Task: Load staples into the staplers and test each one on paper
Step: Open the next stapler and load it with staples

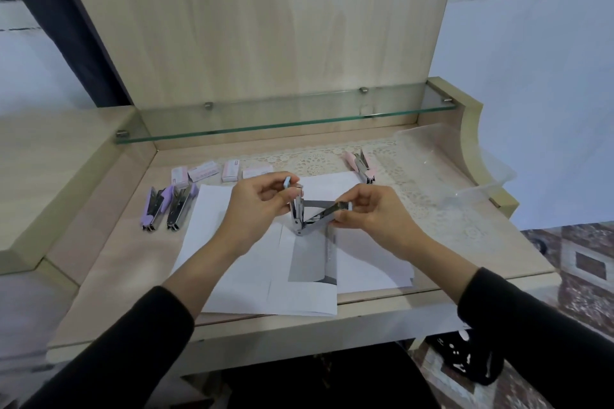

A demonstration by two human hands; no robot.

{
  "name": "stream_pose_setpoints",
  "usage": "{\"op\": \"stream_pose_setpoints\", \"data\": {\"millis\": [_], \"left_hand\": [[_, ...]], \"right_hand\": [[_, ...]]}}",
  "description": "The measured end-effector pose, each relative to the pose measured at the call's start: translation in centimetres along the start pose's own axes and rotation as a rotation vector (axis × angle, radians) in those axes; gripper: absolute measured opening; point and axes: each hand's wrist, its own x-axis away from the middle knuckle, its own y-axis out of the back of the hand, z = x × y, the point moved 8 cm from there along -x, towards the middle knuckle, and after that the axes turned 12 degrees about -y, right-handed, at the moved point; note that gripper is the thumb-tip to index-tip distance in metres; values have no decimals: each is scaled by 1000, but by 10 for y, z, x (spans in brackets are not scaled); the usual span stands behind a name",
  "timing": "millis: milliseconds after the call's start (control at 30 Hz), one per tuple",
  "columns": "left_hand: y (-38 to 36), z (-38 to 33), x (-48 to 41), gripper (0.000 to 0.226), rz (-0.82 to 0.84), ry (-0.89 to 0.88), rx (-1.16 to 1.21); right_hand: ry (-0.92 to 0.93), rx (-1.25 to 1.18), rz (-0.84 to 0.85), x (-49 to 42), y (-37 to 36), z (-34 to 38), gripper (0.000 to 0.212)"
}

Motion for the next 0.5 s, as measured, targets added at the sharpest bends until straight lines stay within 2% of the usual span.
{"op": "stream_pose_setpoints", "data": {"millis": [133, 300, 400, 500], "left_hand": [[1, 5, 0, 22, 12, 19, 29], [1, 6, -5, 13, -5, 32, 178], [-8, 4, -11, 14, 42, 47, 198], [-22, 2, -16, 16, 97, 47, 116]], "right_hand": [[-4, 239, -53, 2, 8, 0, 18], [-7, 369, 136, 15, -8, 8, 15], [73, 360, 38, 11, -5, 24, 10], [151, 286, -92, -1, 3, 45, 10]]}}
